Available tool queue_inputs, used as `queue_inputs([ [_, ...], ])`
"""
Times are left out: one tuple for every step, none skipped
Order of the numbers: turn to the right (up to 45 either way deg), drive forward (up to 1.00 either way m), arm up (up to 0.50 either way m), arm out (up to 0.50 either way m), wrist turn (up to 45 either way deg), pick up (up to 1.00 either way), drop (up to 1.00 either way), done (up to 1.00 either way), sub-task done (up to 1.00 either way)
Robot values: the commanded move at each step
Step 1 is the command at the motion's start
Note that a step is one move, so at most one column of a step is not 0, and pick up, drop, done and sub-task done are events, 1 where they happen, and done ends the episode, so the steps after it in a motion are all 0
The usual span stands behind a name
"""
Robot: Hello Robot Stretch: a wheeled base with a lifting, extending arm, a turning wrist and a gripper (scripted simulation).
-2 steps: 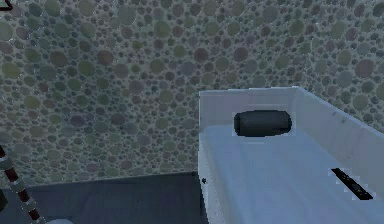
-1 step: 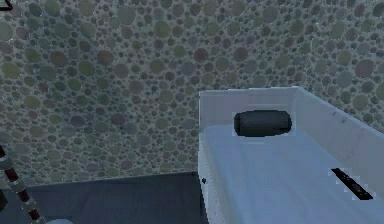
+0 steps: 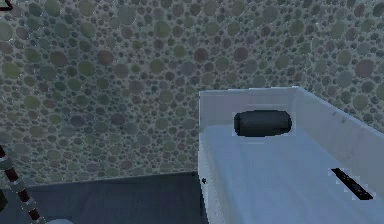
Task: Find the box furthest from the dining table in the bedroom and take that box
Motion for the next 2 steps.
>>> queue_inputs([
  [0.0, 0.0, 0.1, 0.0, 0.0, 0.0, 0.0, 0.0, 0.0],
  [0.0, 0.0, 0.0, 0.0, 0.0, 0.0, 0.0, 1.0, 0.0],
])
